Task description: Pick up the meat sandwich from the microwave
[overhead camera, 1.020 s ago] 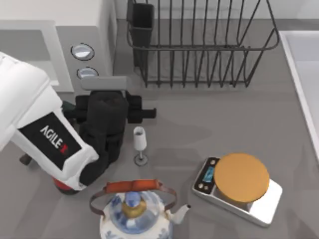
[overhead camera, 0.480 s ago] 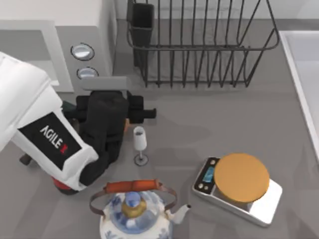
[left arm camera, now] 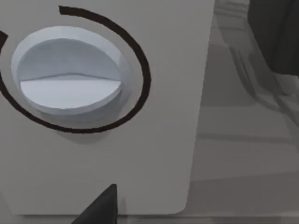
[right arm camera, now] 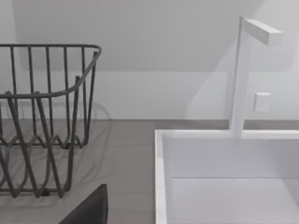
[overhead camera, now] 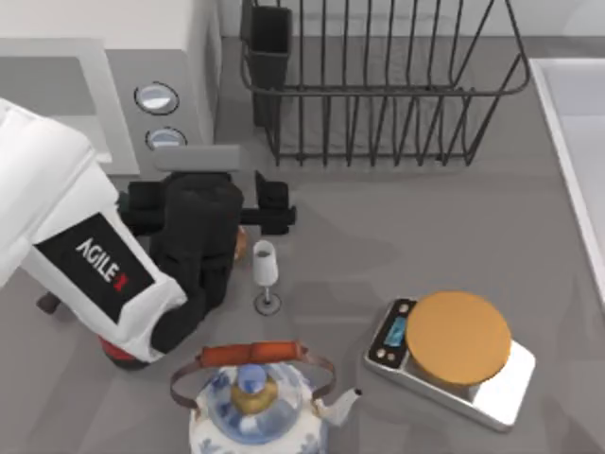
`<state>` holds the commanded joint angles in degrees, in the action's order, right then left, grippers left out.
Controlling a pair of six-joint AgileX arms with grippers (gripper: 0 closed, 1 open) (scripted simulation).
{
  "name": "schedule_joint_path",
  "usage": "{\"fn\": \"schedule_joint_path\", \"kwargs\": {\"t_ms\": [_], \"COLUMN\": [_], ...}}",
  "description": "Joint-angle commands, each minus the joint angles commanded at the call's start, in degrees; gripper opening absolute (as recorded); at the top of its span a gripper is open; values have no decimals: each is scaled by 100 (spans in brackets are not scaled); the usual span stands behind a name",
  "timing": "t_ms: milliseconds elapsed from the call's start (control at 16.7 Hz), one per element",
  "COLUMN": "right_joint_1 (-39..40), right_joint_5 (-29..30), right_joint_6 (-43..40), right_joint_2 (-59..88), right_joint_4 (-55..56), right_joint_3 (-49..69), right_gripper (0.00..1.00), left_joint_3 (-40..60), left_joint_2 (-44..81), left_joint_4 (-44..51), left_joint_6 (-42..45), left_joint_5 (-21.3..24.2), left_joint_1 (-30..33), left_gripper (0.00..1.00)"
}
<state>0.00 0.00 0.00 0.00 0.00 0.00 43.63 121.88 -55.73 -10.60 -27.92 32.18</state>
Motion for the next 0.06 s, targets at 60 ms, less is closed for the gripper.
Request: {"fn": "schedule_joint_path", "kwargs": {"t_ms": [60], "right_joint_1": [0], "right_joint_5": [0], "right_joint_6": [0], "right_joint_2": [0], "right_joint_4": [0], "right_joint_3": [0], "right_gripper": [100], "left_joint_3": [0], "left_joint_2": [0], "left_joint_4": [0], "left_joint_6": [0], "left_joint_5": [0], "left_joint_1": [0], "left_gripper": [100]}}
